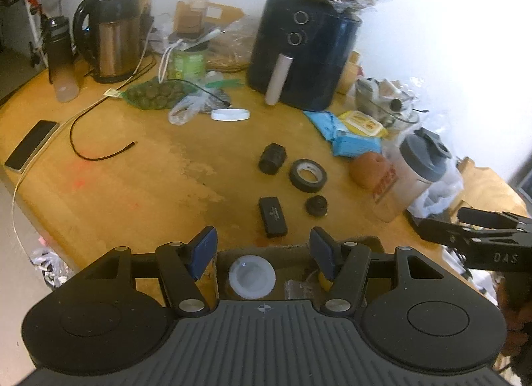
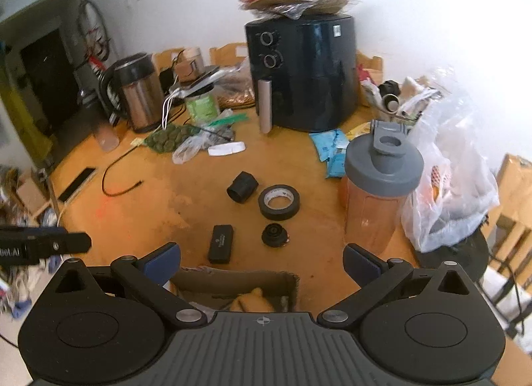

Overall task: Organize rigid objects
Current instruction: 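Withdraw both tools up and away from the box, then move the right tool to the black round knob and close on it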

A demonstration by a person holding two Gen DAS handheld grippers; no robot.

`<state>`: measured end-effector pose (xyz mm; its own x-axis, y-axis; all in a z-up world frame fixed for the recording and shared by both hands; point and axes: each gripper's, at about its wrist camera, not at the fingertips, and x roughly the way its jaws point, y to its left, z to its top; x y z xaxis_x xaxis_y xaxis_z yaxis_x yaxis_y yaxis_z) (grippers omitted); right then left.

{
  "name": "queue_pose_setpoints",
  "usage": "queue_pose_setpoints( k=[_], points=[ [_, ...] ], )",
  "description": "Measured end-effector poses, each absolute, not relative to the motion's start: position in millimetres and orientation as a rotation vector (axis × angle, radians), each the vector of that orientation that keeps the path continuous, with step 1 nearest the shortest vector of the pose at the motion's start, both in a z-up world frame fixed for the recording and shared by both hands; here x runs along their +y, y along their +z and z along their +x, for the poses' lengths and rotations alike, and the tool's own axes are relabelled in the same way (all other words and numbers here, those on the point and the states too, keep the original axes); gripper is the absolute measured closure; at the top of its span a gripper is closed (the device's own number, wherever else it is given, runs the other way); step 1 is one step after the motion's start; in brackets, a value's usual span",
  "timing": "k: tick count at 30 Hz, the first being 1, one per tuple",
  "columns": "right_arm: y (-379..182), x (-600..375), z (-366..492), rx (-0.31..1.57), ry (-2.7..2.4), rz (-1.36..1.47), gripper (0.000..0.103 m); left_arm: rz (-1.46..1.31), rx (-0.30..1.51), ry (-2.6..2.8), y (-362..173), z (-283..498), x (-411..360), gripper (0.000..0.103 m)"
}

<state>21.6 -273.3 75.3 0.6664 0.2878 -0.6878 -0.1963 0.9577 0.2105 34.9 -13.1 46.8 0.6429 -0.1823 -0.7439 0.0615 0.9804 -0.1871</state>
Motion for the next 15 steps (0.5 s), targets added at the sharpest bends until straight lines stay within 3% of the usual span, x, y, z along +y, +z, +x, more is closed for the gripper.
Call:
queue_pose_setpoints(
  k=[15],
  points=[
    [45, -284, 57, 0.866, 0.406, -0.027, 0.0, -0.147, 0.912, -0.048, 29, 43, -16, 0.042]
  ],
)
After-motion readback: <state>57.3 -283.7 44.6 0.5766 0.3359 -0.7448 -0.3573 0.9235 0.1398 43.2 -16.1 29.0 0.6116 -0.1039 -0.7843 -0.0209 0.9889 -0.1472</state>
